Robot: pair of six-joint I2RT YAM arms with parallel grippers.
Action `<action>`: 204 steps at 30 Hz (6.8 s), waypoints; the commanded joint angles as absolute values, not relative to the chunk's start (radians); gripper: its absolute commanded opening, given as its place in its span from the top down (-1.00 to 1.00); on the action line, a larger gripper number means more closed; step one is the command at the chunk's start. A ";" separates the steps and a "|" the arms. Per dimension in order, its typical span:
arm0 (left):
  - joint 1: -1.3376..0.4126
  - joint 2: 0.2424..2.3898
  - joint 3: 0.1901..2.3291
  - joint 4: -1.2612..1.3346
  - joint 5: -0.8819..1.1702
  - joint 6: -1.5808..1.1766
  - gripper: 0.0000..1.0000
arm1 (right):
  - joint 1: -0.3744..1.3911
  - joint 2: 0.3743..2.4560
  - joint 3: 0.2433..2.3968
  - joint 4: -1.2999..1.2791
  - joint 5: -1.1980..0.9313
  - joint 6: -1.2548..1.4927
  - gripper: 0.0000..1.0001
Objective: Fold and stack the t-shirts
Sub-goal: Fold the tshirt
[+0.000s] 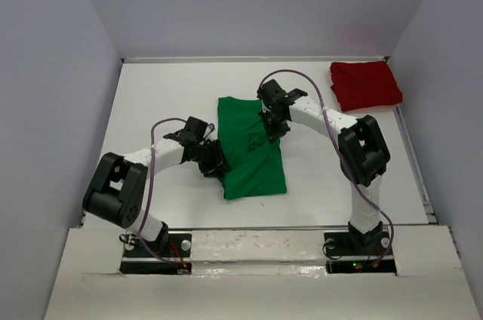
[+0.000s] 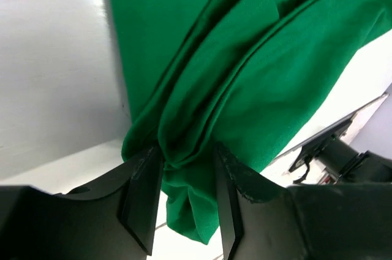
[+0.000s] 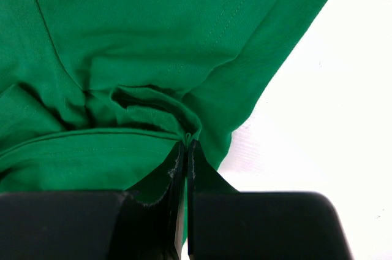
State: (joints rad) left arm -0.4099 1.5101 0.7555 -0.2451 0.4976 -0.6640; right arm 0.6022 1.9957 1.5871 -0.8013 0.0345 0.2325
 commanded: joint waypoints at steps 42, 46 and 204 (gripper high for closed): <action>-0.431 1.769 1.246 -0.491 0.285 -0.342 1.00 | 0.604 2.028 1.624 -0.762 0.115 0.256 1.00; -0.430 1.807 1.247 -0.483 0.273 -0.327 1.00 | 0.604 2.071 1.649 -0.761 0.100 0.256 1.00; -0.584 0.919 0.442 -0.313 0.508 -0.911 1.00 | 1.126 1.238 0.908 -0.782 0.271 1.029 1.00</action>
